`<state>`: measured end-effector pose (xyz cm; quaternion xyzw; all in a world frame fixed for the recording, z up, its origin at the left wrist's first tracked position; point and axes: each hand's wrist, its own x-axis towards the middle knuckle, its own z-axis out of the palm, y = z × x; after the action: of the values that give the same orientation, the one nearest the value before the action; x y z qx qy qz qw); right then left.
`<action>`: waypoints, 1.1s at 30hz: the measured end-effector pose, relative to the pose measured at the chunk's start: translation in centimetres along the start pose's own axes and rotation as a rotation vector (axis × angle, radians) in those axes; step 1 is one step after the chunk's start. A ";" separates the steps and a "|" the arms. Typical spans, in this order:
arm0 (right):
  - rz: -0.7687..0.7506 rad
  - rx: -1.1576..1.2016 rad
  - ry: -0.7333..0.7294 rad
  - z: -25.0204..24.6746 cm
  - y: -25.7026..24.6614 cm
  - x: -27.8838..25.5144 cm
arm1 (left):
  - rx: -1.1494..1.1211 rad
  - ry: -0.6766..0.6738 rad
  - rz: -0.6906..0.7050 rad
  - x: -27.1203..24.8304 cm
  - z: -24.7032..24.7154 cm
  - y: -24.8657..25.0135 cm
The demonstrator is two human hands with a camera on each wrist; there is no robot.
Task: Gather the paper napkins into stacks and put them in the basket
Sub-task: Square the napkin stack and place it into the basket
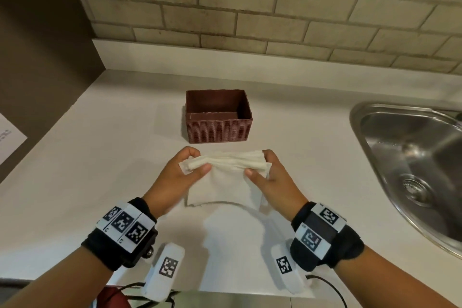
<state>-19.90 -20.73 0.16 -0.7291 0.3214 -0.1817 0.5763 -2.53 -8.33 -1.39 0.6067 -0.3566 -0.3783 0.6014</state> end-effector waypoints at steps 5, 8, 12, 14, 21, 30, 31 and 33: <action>0.028 0.073 0.003 0.2 1.4 0.2 | 0.220 0.009 0.066 -0.3 0.1 -0.6; 0.070 0.128 -0.020 0.2 2.2 0.3 | 0.222 -0.015 -0.075 -0.1 -0.5 -2.4; 0.131 0.220 -0.116 0.0 2.0 0.4 | 0.051 -0.055 -0.151 -0.1 -0.9 -3.1; 0.108 0.187 -0.108 0.0 1.7 0.4 | 0.053 -0.073 -0.136 -0.4 -0.6 -2.6; 0.076 0.024 -0.122 0.4 1.6 0.1 | 0.091 -0.043 -0.038 -0.6 0.0 -2.0; -0.022 -0.102 -0.091 0.3 2.0 0.0 | 0.097 -0.006 -0.025 -0.6 -0.3 -2.2; -0.044 -0.106 -0.073 0.4 1.8 -0.1 | 0.109 0.003 -0.007 -0.7 -0.2 -2.3; -0.092 -0.106 -0.034 0.4 1.4 -0.4 | 0.117 0.007 0.004 -0.8 -0.2 -2.4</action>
<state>-20.28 -20.35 -1.29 -0.7757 0.2867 -0.1782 0.5332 -2.72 -7.50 -3.75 0.6415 -0.3773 -0.3534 0.5667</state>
